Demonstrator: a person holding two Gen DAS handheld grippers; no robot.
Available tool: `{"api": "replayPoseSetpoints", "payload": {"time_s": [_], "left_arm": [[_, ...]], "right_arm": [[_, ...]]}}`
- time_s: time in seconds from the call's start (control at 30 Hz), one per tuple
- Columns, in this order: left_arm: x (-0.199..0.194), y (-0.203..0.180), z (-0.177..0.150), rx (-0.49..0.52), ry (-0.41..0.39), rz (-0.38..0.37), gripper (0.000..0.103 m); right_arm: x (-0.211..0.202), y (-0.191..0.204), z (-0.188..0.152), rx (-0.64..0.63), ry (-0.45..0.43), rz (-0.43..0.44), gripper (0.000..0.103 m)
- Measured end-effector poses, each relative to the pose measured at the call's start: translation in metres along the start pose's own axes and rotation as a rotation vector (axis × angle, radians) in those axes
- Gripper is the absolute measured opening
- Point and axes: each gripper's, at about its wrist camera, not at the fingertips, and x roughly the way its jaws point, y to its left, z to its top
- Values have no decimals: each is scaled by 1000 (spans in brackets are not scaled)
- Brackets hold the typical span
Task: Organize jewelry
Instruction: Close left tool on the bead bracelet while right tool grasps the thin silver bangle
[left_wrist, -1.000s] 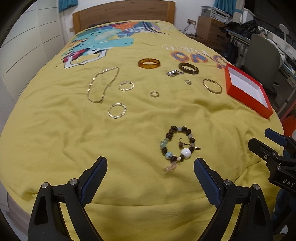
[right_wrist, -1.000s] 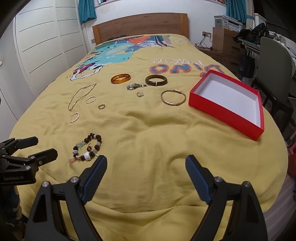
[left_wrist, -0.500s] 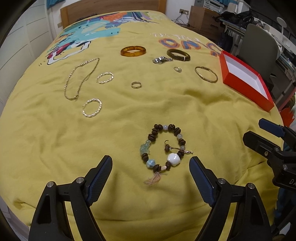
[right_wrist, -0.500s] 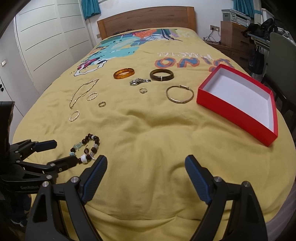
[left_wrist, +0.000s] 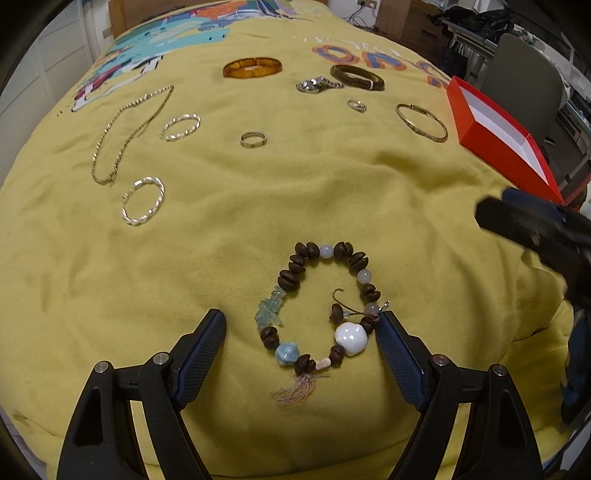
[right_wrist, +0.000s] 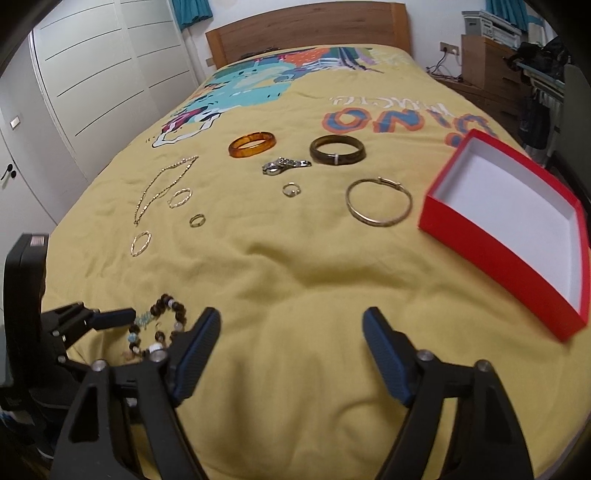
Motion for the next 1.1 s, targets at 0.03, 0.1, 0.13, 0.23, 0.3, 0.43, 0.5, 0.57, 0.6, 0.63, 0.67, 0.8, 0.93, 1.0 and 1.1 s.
{"api": "replayPoseSetpoints", "payload": {"time_s": [0.03,0.1,0.13,0.23,0.3,0.43,0.5,0.57,0.6,0.63,0.67,0.8,0.93,1.0,1.1], "left_arm": [[1,2,-1,-1,3,-5,82],[3,3,-2,3,5,-14,82],[4,2,-2,6,5,-16,80],[4,7,-1,2,0,-28,66],[4,11,0,-5,-4,-33,57],[2,23,4,-29,-11,-49,34],[1,29,7,-43,-13,-64,24],[1,37,9,-57,-13,-87,18],[0,39,10,-62,-12,-94,18],[0,40,10,-64,-11,-97,18],[-1,40,11,-62,-12,-97,17],[-4,42,14,-66,-20,-97,14],[-5,46,18,-78,-30,-105,14],[-7,46,18,-79,-37,-110,14],[-10,46,21,-81,-45,-110,14]], "right_arm": [[4,-1,3,-2,5,4,68],[11,-3,10,-7,11,6,65],[14,-4,14,-13,13,7,64],[20,-4,24,-28,14,9,59],[26,-5,31,-35,14,6,58],[39,-8,46,-48,14,-2,58],[45,-9,54,-54,14,-7,53],[53,-13,62,-54,22,-8,40],[57,-15,66,-56,28,-11,37],[61,-17,71,-60,34,-16,32],[64,-19,75,-64,38,-20,30],[73,-26,85,-82,59,-48,29],[84,-33,88,-97,84,-77,26],[92,-35,89,-106,109,-88,17],[107,-41,86,-97,152,-84,6]]}}
